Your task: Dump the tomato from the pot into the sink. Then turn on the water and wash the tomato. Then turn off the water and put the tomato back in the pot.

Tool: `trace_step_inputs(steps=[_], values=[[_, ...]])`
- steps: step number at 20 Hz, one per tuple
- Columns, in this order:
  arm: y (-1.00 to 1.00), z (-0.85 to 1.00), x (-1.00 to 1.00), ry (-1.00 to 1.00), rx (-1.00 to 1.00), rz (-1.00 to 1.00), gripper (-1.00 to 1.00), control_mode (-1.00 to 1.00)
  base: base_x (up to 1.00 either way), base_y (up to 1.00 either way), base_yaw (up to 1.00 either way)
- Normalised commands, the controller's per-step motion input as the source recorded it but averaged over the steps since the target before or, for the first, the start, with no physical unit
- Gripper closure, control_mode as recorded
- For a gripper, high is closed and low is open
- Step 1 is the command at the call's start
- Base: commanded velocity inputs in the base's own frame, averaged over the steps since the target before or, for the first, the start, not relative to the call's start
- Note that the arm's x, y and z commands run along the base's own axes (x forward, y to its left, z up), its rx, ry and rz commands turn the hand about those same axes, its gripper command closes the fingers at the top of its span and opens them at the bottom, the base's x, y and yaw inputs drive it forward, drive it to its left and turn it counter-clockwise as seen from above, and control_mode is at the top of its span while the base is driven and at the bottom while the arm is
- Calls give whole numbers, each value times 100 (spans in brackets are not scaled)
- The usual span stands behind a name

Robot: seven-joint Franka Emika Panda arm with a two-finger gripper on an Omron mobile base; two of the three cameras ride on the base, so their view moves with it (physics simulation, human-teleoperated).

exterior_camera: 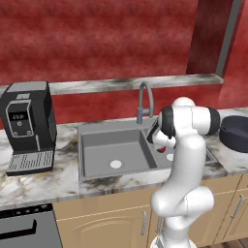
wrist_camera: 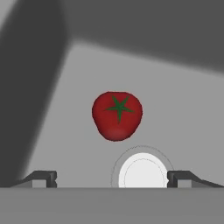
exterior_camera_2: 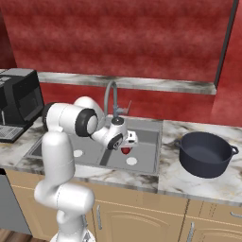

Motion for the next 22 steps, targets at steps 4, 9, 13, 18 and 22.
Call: trace_step_inputs(steps=[4, 9, 13, 18, 22], values=[[0, 0, 16, 2, 0, 0, -100, -100, 0, 0, 0], [0, 0, 12, 2, 0, 0, -100, -100, 0, 0, 0], [0, 0, 17, 2, 0, 0, -100, -100, 0, 0, 0], [1, -1, 22, 0, 0, -1, -100, -100, 0, 0, 0], [0, -1, 21, 0, 0, -1, -100, -100, 0, 0, 0]])
